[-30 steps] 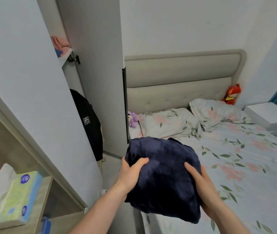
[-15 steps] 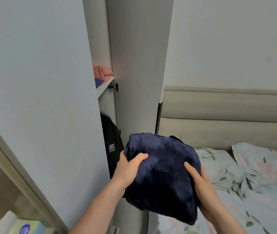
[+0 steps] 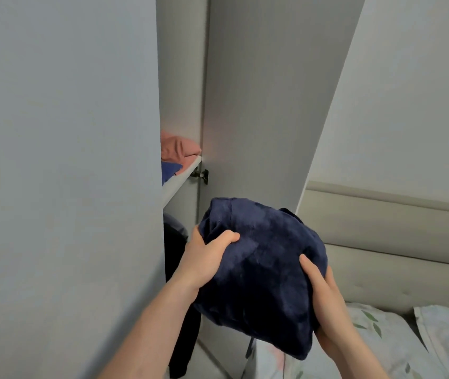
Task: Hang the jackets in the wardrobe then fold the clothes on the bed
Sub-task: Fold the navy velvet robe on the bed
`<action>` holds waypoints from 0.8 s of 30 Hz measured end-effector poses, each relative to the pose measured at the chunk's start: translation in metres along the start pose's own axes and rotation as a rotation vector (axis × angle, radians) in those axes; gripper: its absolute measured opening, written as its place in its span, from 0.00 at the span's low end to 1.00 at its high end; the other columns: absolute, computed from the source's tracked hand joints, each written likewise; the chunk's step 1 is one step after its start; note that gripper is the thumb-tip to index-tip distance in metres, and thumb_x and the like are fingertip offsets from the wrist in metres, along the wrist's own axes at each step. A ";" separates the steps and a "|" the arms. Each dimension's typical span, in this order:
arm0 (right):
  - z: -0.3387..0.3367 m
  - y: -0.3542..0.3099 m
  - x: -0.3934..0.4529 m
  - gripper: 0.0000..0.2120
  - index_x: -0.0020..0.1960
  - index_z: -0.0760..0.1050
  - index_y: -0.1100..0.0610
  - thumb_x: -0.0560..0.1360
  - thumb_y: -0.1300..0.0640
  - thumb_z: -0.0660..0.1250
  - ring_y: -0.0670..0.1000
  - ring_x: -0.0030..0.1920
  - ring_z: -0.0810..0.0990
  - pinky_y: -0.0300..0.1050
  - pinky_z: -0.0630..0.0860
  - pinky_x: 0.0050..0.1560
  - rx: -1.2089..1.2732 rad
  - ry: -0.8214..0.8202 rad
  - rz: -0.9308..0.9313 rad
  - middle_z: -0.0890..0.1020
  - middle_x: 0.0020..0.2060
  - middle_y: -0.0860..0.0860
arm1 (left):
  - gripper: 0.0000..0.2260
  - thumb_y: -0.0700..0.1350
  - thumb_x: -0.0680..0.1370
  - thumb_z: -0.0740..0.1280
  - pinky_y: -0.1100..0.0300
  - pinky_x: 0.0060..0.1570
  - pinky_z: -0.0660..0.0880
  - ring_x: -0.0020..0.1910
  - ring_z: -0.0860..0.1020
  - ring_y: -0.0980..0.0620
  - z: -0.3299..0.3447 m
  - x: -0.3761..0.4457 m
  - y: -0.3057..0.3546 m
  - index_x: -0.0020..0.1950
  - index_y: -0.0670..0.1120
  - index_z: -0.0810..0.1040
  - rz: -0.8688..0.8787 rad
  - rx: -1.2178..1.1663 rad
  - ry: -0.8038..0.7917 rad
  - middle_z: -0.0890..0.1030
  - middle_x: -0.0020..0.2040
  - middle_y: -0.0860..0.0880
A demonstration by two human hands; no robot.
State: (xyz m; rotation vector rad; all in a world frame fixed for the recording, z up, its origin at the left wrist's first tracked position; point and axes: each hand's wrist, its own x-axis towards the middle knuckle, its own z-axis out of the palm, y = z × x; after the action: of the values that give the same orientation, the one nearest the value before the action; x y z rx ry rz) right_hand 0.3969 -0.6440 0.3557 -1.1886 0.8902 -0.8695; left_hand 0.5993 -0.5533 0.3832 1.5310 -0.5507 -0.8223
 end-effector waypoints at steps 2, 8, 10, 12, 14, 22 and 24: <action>0.011 -0.007 0.019 0.23 0.68 0.73 0.34 0.74 0.39 0.71 0.48 0.61 0.82 0.54 0.78 0.64 0.004 -0.018 -0.015 0.83 0.61 0.40 | 0.37 0.63 0.63 0.75 0.47 0.62 0.78 0.58 0.81 0.52 -0.004 0.016 0.008 0.71 0.61 0.69 0.011 -0.007 0.032 0.80 0.61 0.57; 0.040 -0.022 0.085 0.22 0.67 0.73 0.35 0.75 0.40 0.71 0.48 0.60 0.83 0.53 0.79 0.60 0.031 -0.087 -0.026 0.84 0.60 0.41 | 0.37 0.63 0.63 0.75 0.48 0.63 0.77 0.59 0.80 0.54 -0.011 0.068 0.029 0.71 0.64 0.69 0.099 -0.008 0.130 0.80 0.61 0.60; 0.048 -0.025 0.111 0.24 0.68 0.72 0.34 0.73 0.39 0.72 0.49 0.60 0.83 0.54 0.79 0.62 0.045 -0.126 -0.020 0.83 0.61 0.41 | 0.35 0.62 0.63 0.75 0.48 0.64 0.77 0.60 0.80 0.55 -0.011 0.086 0.037 0.70 0.64 0.70 0.122 -0.018 0.172 0.81 0.61 0.61; 0.055 -0.030 0.137 0.26 0.69 0.71 0.33 0.72 0.37 0.72 0.49 0.61 0.82 0.56 0.77 0.65 0.052 -0.181 -0.019 0.82 0.62 0.40 | 0.34 0.62 0.63 0.75 0.48 0.65 0.77 0.60 0.81 0.54 -0.010 0.103 0.048 0.69 0.64 0.71 0.140 -0.029 0.213 0.82 0.61 0.61; 0.064 -0.036 0.161 0.25 0.68 0.71 0.32 0.72 0.36 0.71 0.48 0.62 0.82 0.58 0.76 0.67 0.043 -0.228 -0.034 0.82 0.62 0.39 | 0.34 0.62 0.63 0.75 0.48 0.64 0.77 0.59 0.82 0.54 -0.009 0.116 0.058 0.69 0.65 0.72 0.149 -0.031 0.254 0.82 0.60 0.62; 0.101 -0.067 0.223 0.19 0.66 0.73 0.32 0.76 0.40 0.69 0.48 0.62 0.82 0.58 0.76 0.66 0.048 -0.387 -0.107 0.82 0.62 0.40 | 0.29 0.61 0.65 0.75 0.47 0.62 0.78 0.59 0.82 0.53 -0.020 0.145 0.089 0.66 0.67 0.72 0.214 -0.073 0.423 0.81 0.61 0.62; 0.112 -0.076 0.232 0.19 0.66 0.74 0.33 0.76 0.41 0.69 0.48 0.62 0.82 0.57 0.77 0.66 0.063 -0.405 -0.124 0.83 0.61 0.40 | 0.31 0.62 0.64 0.75 0.47 0.62 0.78 0.59 0.82 0.52 -0.023 0.151 0.097 0.66 0.67 0.72 0.237 -0.091 0.440 0.82 0.60 0.61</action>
State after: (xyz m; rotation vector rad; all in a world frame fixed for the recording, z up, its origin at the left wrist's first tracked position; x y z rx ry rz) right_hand 0.5851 -0.8243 0.4207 -1.3155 0.4622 -0.7141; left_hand 0.7243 -0.6653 0.4516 1.4706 -0.3537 -0.3089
